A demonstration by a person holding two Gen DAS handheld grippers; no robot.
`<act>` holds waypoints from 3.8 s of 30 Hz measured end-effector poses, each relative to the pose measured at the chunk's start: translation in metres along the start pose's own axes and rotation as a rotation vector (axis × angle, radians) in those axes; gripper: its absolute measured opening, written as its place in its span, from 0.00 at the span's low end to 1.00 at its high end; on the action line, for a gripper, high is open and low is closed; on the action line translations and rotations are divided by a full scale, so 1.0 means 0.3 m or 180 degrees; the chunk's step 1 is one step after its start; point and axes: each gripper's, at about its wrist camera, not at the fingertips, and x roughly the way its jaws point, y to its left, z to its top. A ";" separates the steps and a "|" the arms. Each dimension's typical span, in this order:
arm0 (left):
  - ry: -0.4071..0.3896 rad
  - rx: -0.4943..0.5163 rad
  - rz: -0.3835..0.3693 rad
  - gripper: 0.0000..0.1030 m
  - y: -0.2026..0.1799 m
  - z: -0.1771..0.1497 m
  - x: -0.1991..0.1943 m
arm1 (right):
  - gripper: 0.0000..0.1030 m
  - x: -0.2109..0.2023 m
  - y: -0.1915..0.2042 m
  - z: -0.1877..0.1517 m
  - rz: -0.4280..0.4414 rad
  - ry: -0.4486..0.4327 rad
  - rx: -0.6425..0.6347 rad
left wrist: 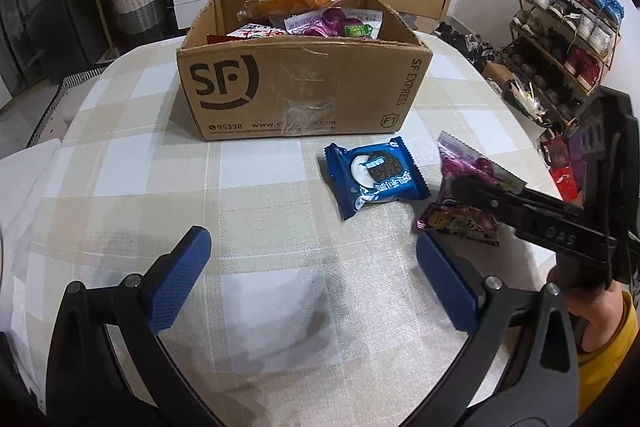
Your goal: Organize snacks
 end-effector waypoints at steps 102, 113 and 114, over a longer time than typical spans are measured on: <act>-0.1514 -0.0305 -0.0359 0.40 0.387 -0.741 -1.371 | 0.51 -0.706 0.786 -0.331 0.0395 -0.1256 -0.0875; -0.1388 -0.0283 -0.0314 0.40 0.376 -0.639 -1.266 | 0.51 -0.668 0.740 -0.278 0.0367 -0.1233 -0.0821; -0.1380 -0.0286 -0.0325 0.40 0.376 -0.618 -1.250 | 0.51 -0.663 0.734 -0.270 0.0372 -0.1225 -0.0817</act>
